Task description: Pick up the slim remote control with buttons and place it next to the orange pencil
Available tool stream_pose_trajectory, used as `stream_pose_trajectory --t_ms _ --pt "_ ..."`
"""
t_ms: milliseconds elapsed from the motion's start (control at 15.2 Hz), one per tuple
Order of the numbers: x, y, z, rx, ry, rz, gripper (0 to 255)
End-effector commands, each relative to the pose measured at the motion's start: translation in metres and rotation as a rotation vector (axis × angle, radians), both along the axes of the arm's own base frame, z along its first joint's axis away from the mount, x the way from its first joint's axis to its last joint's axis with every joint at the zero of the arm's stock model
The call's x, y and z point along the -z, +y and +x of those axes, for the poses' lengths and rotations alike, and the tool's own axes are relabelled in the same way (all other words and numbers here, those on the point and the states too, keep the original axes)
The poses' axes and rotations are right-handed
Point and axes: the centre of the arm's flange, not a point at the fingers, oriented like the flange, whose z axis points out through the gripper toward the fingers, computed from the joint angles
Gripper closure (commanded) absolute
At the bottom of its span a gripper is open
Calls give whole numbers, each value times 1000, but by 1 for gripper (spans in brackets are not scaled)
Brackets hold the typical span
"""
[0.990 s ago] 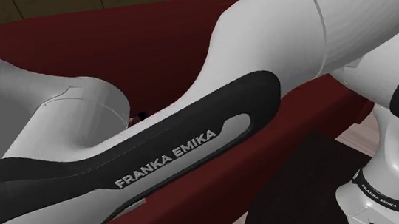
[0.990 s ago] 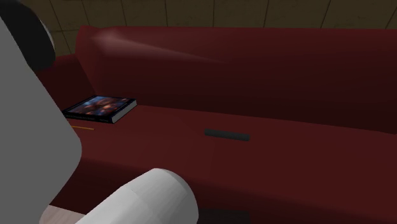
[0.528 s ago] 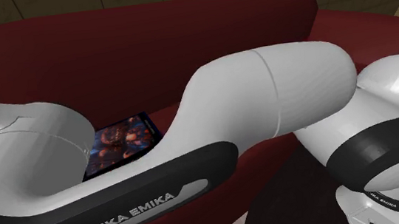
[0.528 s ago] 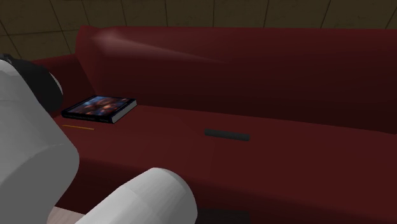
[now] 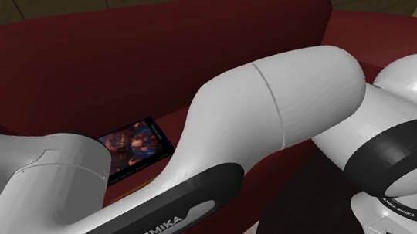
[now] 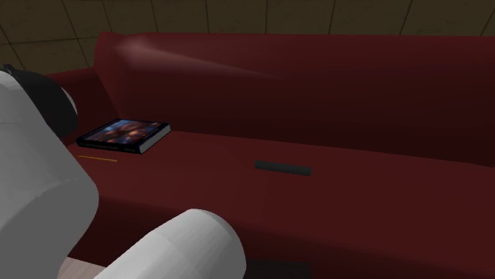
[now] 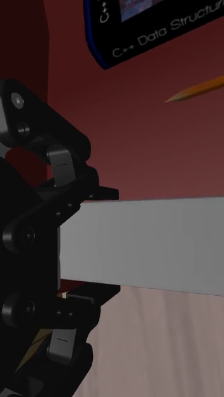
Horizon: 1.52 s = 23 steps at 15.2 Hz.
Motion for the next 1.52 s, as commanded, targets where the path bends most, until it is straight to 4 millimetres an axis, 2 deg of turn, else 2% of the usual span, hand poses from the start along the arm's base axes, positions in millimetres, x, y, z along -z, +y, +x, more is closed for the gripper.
stream_pose_trajectory --t_ms 0,198,726,792,1122,1386,1452 --pt "11 1 0 -1 -1 4 255" --pt "27 1 0 -1 -1 4 255" --pt "27 1 0 -1 -1 4 255" --pt "27 1 0 -1 -1 4 0" --pt "27 1 0 -1 -1 4 0" --pt "-23 2 -4 -1 -1 4 0" --pt "-23 2 -4 -1 -1 4 0"
